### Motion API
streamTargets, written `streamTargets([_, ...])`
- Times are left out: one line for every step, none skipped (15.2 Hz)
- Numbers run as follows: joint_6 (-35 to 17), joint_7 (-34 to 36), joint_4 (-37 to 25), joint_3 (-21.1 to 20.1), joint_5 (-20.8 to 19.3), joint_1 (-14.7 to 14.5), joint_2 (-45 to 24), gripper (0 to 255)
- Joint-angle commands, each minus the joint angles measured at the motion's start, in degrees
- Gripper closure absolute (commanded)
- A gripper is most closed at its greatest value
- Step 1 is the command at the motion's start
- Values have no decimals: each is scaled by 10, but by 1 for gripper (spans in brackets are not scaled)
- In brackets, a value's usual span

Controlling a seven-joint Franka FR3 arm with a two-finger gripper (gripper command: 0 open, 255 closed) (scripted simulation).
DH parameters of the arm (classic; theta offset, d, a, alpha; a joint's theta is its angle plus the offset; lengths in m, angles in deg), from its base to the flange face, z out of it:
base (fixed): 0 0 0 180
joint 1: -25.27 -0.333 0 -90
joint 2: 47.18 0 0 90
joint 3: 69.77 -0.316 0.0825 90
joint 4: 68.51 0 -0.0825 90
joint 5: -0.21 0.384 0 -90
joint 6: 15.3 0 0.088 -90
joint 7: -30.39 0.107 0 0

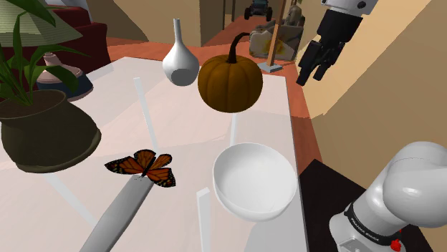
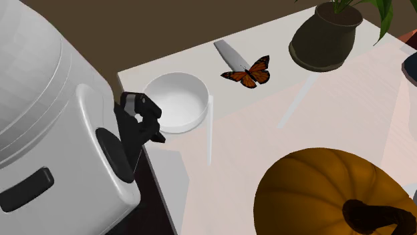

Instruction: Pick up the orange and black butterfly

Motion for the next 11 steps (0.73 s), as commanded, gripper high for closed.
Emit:
streamTargets([0, 0, 0, 0, 0, 0, 0, 0])
streamTargets([-10, 13, 5, -13, 7, -3, -4, 0])
streamTargets([-20, 26, 8, -27, 14, -6, -8, 0])
streamTargets([-31, 38, 12, -40, 21, -8, -14, 0])
streamTargets([-41, 51, 14, -54, 27, -11, -20, 0])
streamTargets([-52, 64, 16, -67, 33, -14, -27, 0])
streamTargets([-63, 77, 17, -81, 39, -16, -34, 0])
streamTargets([-74, 89, 17, -94, 44, -19, -43, 0])
streamTargets([-85, 102, 16, -108, 49, -20, -52, 0])
streamTargets([-95, 115, 15, -122, 54, -22, -62, 0])
streamTargets([-106, 128, 13, -135, 58, -24, -73, 0])
